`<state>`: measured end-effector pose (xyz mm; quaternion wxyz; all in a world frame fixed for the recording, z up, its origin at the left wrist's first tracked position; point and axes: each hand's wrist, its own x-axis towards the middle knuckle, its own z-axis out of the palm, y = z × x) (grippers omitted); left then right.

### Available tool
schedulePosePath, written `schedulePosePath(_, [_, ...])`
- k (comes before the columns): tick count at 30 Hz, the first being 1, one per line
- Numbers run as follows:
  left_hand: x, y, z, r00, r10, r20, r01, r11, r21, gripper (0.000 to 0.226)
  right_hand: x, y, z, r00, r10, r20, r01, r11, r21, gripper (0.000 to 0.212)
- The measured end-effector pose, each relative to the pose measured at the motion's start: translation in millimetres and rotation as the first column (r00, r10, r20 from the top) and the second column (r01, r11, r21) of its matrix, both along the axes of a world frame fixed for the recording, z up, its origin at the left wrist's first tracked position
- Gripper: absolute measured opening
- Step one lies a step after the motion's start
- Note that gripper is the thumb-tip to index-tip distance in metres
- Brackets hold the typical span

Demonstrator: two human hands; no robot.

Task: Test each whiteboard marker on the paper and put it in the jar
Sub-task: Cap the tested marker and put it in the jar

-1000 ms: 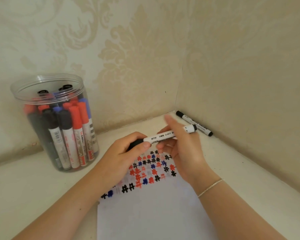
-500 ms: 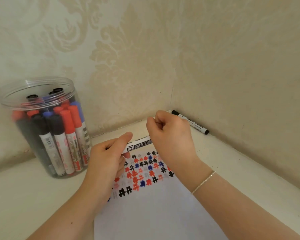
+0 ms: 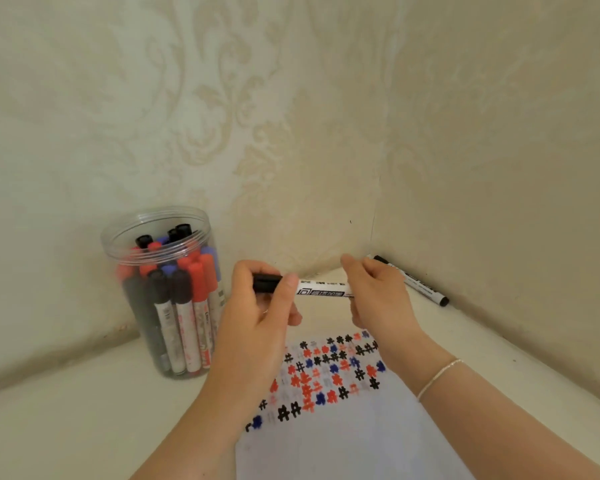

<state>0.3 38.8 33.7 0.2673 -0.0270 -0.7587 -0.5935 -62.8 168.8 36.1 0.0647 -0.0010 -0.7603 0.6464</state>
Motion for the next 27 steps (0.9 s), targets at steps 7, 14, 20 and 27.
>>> schedulePosePath(7, [6.6,-47.5,109.3,0.867,0.185,-0.462,-0.351,0.885,-0.305,0.023,23.1,-53.8,87.1,0.872,0.227,-0.434,-0.202,0.974,0.102,0.032])
schedulePosePath(14, [-5.7,-125.6,182.0,0.909,0.208,-0.361,-0.396,0.7,-0.594,0.027,12.2,-111.5,129.6,0.713,0.628,-0.311,-0.387,0.722,0.573,0.026])
schedulePosePath(20, [-11.9,-148.4,163.7,0.958,0.176,-0.229,-0.288,0.586,-0.757,0.022,-15.8,-134.0,119.6,0.762,0.642,-0.084,-0.333,0.499,0.8,0.029])
schedulePosePath(27, [-11.7,-154.8,138.4,0.971,0.152,-0.182,-0.236,0.533,-0.813,0.026,-18.6,-137.8,107.3,0.739,0.661,0.131,-0.561,0.495,0.663,0.03])
